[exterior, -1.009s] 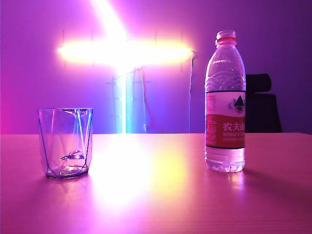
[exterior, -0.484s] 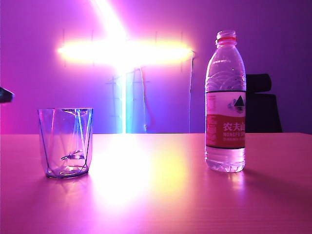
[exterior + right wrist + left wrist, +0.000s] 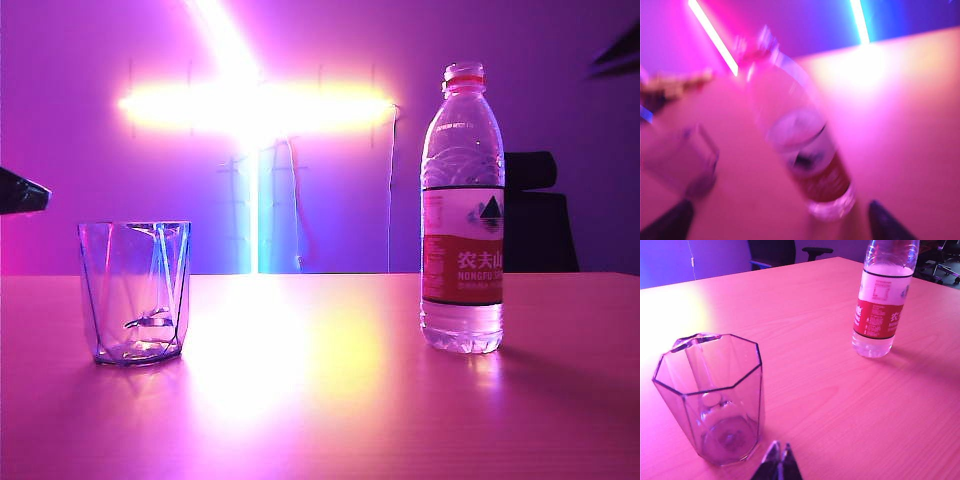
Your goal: Pick up the mineral water bottle on the table and pour water into the mug until it's half full.
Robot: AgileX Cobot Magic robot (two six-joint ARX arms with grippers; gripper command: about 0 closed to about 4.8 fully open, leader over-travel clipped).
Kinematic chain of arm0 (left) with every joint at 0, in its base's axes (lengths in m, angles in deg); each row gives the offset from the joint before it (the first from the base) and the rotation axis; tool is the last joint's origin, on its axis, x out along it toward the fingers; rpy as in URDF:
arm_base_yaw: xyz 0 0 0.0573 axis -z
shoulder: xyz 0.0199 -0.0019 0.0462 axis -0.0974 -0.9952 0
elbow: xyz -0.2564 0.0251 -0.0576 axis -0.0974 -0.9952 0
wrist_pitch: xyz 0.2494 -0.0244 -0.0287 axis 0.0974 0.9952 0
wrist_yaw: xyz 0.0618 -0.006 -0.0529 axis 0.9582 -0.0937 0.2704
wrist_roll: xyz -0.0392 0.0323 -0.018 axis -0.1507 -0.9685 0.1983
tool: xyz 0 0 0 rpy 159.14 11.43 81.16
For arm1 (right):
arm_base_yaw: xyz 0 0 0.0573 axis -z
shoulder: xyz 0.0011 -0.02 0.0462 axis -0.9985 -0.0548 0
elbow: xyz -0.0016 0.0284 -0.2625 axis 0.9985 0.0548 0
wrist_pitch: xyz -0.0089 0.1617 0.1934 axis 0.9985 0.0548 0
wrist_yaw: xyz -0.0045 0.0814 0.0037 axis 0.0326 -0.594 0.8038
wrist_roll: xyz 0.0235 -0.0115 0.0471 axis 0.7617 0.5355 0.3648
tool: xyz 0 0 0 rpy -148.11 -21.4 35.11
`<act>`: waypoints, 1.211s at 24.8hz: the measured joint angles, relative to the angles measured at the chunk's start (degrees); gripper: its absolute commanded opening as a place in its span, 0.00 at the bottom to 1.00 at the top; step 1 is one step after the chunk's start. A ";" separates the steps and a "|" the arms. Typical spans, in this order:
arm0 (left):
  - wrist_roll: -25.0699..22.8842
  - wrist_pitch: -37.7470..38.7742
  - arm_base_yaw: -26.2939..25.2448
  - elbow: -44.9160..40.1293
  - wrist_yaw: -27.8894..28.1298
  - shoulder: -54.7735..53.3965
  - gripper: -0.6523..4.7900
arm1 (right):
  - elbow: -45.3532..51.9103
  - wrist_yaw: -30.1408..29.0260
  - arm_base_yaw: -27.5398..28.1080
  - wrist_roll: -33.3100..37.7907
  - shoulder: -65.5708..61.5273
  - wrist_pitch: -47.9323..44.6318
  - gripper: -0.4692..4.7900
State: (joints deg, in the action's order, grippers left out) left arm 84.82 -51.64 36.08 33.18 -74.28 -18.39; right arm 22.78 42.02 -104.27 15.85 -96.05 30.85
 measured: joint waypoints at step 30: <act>0.00 0.00 0.00 0.00 0.04 0.33 0.12 | -4.07 17.94 -12.74 -6.80 -84.96 -82.27 1.00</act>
State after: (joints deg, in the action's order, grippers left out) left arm 84.82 -51.64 36.08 33.18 -74.24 -18.06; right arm 18.72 59.96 -117.01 9.05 -181.01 -51.42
